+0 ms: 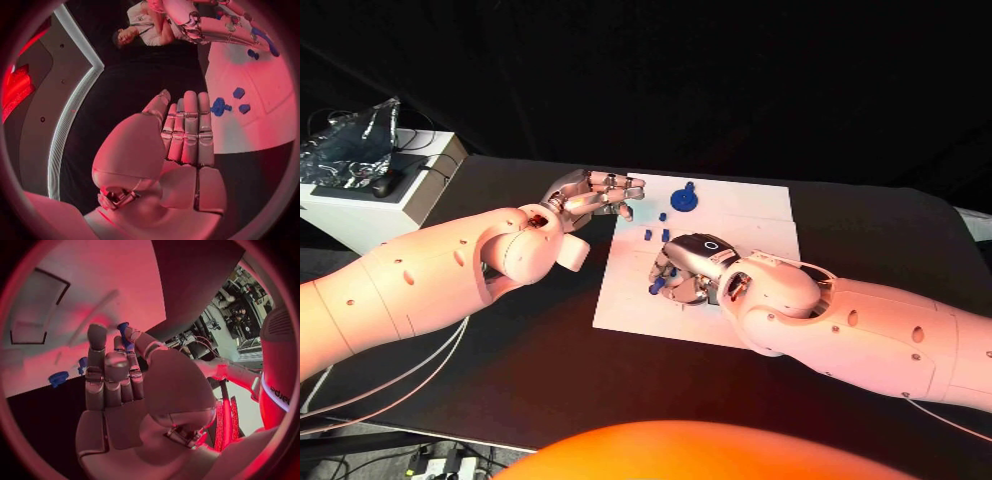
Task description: Assemble the parts on the task board
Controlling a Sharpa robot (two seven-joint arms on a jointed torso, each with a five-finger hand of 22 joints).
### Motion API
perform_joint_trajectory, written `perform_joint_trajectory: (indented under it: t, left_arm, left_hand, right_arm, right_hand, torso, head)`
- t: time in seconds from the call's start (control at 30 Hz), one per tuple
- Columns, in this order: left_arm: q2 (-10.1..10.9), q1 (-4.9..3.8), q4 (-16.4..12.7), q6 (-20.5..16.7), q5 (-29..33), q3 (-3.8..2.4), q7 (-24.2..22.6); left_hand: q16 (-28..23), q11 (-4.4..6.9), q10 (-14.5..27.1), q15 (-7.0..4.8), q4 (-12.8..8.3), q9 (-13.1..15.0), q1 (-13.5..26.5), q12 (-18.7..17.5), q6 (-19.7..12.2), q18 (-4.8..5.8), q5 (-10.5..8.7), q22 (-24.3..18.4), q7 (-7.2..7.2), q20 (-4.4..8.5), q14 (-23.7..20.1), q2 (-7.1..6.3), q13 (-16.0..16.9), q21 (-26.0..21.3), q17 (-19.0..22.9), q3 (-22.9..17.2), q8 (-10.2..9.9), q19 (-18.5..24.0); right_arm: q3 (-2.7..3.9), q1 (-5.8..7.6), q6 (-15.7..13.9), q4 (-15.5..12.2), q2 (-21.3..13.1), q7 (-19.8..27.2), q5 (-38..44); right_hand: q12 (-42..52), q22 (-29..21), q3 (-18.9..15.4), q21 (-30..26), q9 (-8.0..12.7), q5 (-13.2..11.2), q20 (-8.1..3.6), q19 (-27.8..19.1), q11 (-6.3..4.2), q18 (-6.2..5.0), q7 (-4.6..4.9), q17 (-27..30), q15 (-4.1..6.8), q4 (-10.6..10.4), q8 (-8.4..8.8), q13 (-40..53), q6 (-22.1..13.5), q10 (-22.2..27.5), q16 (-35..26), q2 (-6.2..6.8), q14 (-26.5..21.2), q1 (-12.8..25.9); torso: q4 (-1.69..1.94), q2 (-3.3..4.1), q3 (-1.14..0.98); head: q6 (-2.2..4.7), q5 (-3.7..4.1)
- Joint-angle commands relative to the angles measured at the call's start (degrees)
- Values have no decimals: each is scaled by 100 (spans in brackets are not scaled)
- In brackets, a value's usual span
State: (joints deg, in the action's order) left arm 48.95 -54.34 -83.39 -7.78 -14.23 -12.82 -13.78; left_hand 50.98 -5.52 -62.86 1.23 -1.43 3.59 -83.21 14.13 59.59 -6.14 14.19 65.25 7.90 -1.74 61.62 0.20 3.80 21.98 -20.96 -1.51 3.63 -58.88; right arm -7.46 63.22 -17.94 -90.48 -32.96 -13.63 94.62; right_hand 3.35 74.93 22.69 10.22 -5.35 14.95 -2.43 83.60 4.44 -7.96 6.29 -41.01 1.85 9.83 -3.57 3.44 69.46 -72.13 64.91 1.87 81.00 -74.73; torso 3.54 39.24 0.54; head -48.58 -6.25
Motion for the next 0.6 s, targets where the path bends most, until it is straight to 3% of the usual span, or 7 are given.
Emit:
perform_joint_trajectory:
  t: [0.03, 0.17, 0.3, 0.47, 0.57, 0.6]
  left_arm:
    - [-5, 0, -13, 77, 19, -4, -39]
    - [-8, 0, -8, 77, 19, -4, -39]
    - [-13, 0, -4, 80, 19, -4, -38]
    - [-15, 0, 0, 81, 19, -4, -35]
    - [-15, 0, 2, 83, 19, -4, -33]
    - [-15, 0, 4, 83, 19, -4, -32]
  left_hand:
    - [-26, 7, 39, 37, -20, 9, -30, 11, 7, 17, 29, 9, 17, -14, -6, 27, -4, -22, -7, 18, 23, -38]
    - [-26, 7, 47, 37, -16, 9, -28, 25, 7, 15, 30, 65, 15, -15, -6, 30, -5, -83, -9, 22, 24, -64]
    - [-26, 7, 47, 37, -16, 9, -28, 25, 7, 15, 30, 65, 15, -15, -6, 30, -5, -83, -9, 22, 24, -64]
    - [-26, 7, 47, 37, -16, 9, -28, 25, 7, 15, 30, 65, 15, -15, -6, 30, -5, -83, -9, 22, 24, -64]
    - [-26, 7, 47, 37, -16, 9, -28, 25, 7, 15, 30, 65, 15, -15, -6, 30, -5, -83, -9, 22, 24, -64]
    - [-26, 7, 47, 37, -16, 9, -28, 25, 7, 15, 30, 65, 15, -15, -6, 30, -5, -83, -9, 22, 24, -64]
  right_arm:
    - [-16, -24, 139, 41, 34, -48, 144]
    - [-20, -38, 113, 64, 75, -17, 142]
    - [-23, -45, 52, 70, 97, 48, 99]
    - [-25, -49, -91, 54, 90, 186, 18]
    - [-26, -49, -195, 40, 76, 239, -6]
    - [-26, -50, -237, 35, 67, 251, -8]
  right_hand:
    - [6, 96, 14, 8, 9, 24, -33, -18, -131, -109, 45, 5, 7, 10, -11, 2, -34, -106, -33, -118, -18, -19]
    - [5, 98, -8, 11, 51, 59, -9, -29, -72, -123, 89, 19, -34, 0, 1, -2, -158, 78, -38, -38, -23, 28]
    - [7, 88, -122, 6, 124, 187, 47, -30, 16, -158, 145, 35, -103, -49, 1, -5, -367, 362, -35, 162, -29, 145]
    - [23, 26, -582, -60, 148, 226, 134, -25, 100, -230, 78, 100, -168, -171, 1, -6, -582, 747, -48, 397, -65, 181]
    - [48, -39, -933, -142, 155, 239, 168, -51, 145, -241, -41, 266, -198, -202, -3, -3, -851, 991, -192, 425, -105, 72]
    - [63, -70, -1093, -178, 153, 244, 181, -56, 164, -245, -18, 287, -209, -222, -3, -1, -881, 1076, -225, 417, -109, 13]
  torso:
    - [7, 3, 2]
    - [5, 6, 0]
    - [-1, -1, 5]
    - [-9, 2, 1]
    - [-8, -4, -1]
    - [-8, -6, -1]
  head:
    - [-3, 1]
    - [-7, -6]
    - [-16, -9]
    - [-23, -22]
    - [-21, -12]
    - [-20, -10]
